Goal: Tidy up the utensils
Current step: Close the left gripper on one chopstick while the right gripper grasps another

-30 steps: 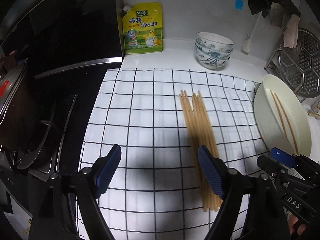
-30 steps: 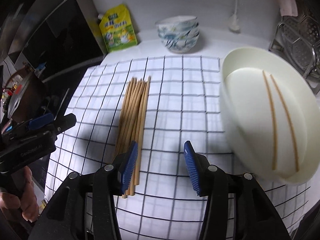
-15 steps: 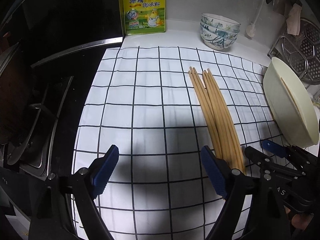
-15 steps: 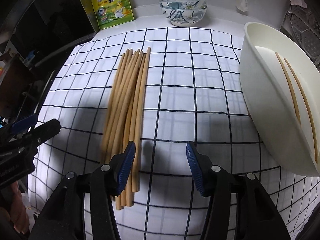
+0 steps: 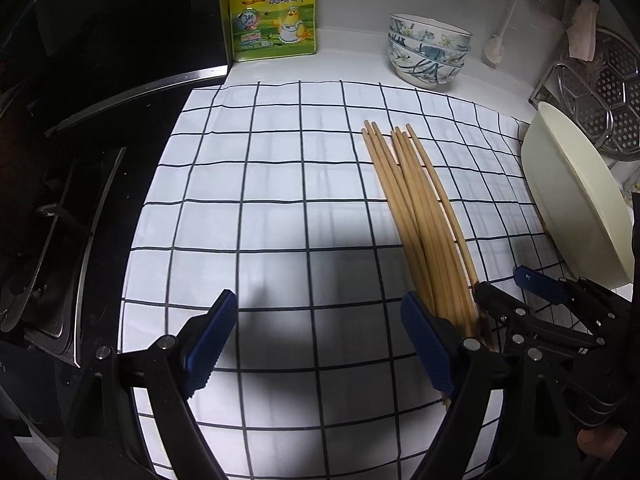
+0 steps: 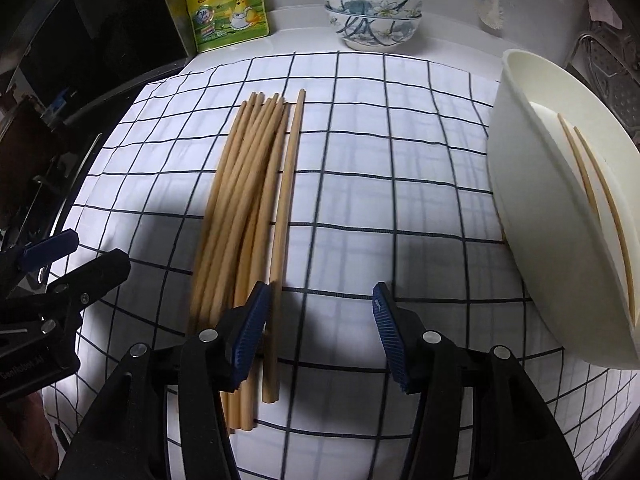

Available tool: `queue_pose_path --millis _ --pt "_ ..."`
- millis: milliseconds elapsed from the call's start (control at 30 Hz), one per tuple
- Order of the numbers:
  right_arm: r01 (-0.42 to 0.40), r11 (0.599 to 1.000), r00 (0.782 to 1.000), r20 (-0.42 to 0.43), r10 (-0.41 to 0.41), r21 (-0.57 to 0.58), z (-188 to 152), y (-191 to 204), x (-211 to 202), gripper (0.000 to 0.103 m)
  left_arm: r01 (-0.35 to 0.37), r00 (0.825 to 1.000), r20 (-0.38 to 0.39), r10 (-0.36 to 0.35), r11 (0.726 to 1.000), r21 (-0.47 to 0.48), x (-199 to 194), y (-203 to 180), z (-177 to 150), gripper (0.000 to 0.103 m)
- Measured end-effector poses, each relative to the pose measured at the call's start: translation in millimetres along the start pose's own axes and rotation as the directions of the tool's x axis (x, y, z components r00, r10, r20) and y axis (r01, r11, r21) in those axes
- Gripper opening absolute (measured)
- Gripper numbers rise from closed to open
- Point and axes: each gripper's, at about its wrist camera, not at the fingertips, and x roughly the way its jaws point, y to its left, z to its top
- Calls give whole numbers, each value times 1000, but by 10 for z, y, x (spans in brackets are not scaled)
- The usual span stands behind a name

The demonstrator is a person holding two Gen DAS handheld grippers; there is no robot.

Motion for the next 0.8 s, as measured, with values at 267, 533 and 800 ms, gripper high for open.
queue_pose_path --millis 267,533,800 --pt "28 998 1000 2 -28 63 -42 -226 -23 51 20 1000 4 -20 1000 15 125 -198 53 84" --pt "20 997 1000 11 -21 73 -80 -309 -92 51 -7 1000 -29 8 999 33 303 -307 24 84" --pt "18 997 1000 15 -19 78 -72 -323 -100 51 -53 997 -49 55 998 42 396 -331 21 87"
